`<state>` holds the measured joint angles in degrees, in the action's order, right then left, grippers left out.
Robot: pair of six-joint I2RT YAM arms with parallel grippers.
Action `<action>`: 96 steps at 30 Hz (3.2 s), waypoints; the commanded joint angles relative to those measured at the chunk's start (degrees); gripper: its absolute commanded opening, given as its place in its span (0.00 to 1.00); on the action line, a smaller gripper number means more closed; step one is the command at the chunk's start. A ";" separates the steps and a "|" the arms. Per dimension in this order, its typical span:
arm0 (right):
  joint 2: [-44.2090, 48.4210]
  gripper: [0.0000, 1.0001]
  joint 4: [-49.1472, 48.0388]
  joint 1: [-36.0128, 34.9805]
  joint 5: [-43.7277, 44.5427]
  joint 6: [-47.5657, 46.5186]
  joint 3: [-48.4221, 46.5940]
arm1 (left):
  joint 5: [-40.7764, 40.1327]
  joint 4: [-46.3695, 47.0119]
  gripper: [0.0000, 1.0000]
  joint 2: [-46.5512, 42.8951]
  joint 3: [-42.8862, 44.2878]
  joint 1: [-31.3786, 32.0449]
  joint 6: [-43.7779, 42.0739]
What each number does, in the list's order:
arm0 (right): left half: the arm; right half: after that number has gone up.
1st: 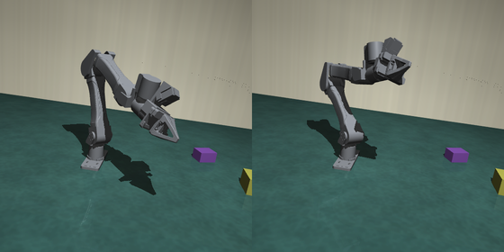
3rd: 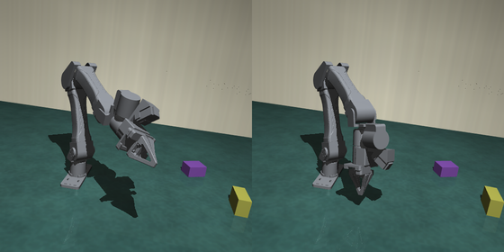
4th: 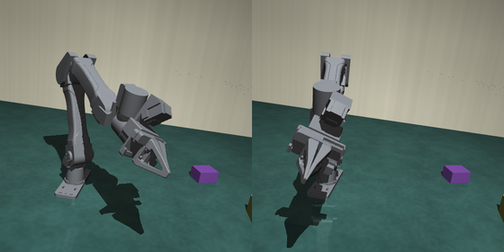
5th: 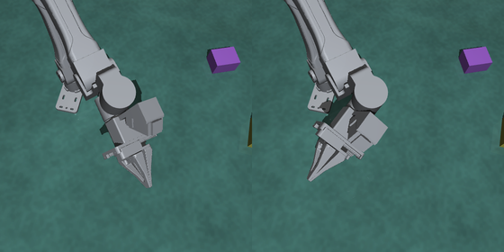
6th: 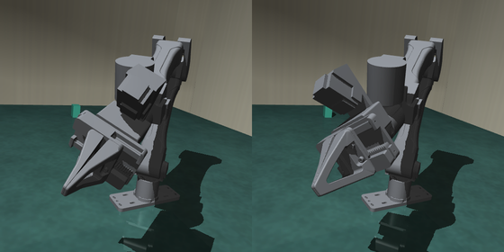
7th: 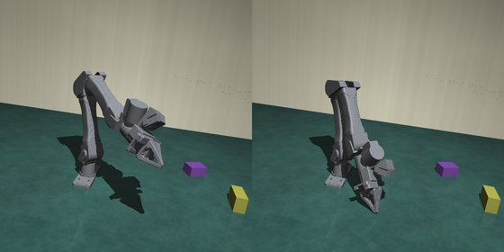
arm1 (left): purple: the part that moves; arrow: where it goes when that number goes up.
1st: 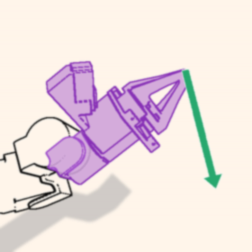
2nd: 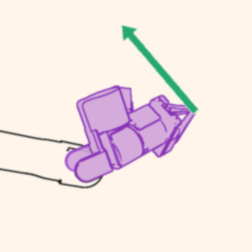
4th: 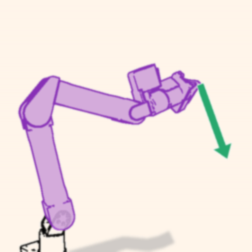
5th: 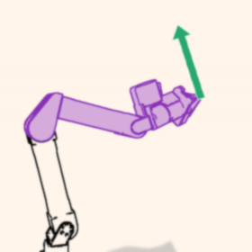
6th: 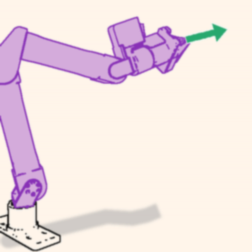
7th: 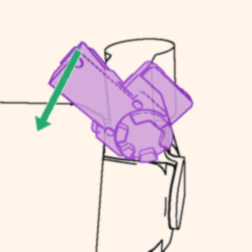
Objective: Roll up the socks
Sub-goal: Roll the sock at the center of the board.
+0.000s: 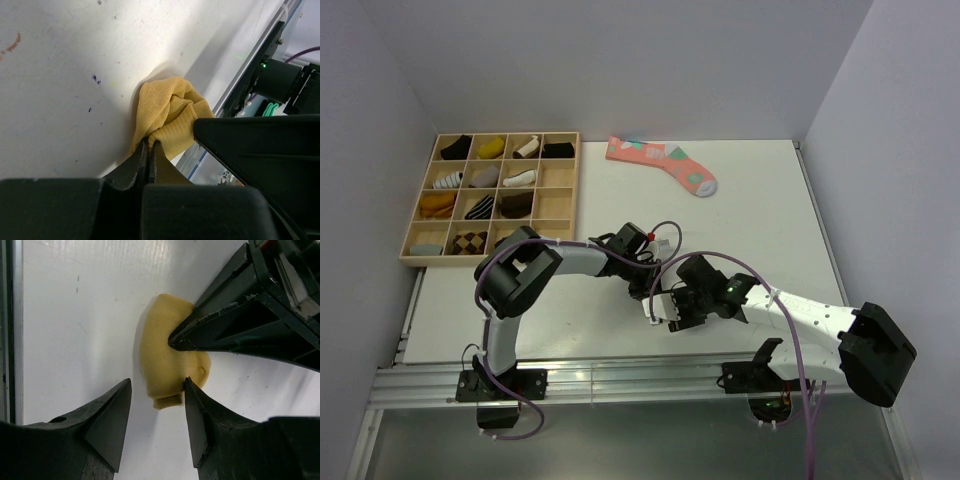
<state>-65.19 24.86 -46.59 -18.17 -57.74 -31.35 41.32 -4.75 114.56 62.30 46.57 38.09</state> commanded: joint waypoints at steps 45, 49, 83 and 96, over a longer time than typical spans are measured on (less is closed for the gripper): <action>-28.85 0.07 9.32 3.61 -8.28 15.46 -16.88 | -28.91 16.71 0.43 -22.88 -26.08 -3.24 18.61; -33.07 0.08 13.71 5.54 -10.56 15.28 -20.32 | -31.47 18.64 0.44 -27.63 -29.42 -3.24 18.34; -42.57 0.05 16.62 11.26 -10.39 22.75 -25.95 | -60.03 25.05 0.51 -35.81 -37.42 22.77 56.46; -44.14 0.03 22.23 14.07 -12.93 19.77 -27.79 | -74.45 33.85 0.56 -22.47 -37.96 28.23 79.06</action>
<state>-104.92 43.92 -33.56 -40.42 -34.11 -61.14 -27.70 26.04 88.99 24.10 74.37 109.16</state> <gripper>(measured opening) 0.165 0.552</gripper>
